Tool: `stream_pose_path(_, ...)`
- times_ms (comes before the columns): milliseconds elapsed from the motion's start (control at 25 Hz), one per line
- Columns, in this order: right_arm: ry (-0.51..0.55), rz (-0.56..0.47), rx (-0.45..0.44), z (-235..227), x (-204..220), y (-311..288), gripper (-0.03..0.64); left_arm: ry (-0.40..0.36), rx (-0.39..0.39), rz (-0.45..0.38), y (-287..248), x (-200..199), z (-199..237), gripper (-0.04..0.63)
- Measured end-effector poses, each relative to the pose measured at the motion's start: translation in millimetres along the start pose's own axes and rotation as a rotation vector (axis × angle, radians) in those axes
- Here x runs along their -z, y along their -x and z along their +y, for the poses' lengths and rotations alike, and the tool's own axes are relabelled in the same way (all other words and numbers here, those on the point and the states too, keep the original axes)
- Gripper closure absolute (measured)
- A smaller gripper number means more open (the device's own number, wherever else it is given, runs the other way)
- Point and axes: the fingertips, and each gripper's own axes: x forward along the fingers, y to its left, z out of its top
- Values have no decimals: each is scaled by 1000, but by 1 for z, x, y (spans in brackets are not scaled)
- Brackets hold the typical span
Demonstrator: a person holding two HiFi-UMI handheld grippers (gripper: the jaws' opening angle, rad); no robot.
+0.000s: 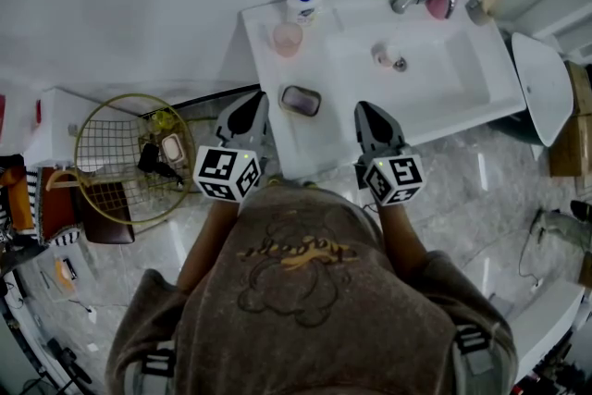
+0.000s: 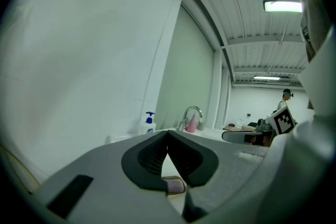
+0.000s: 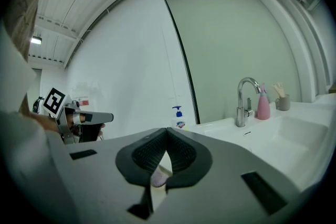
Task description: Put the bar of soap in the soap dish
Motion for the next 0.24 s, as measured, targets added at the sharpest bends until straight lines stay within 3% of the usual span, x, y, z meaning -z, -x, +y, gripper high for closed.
stream_pose_path(240,-1,-1,-2,-4,1,-4,617,2,-5,-1,-4,1,2,591)
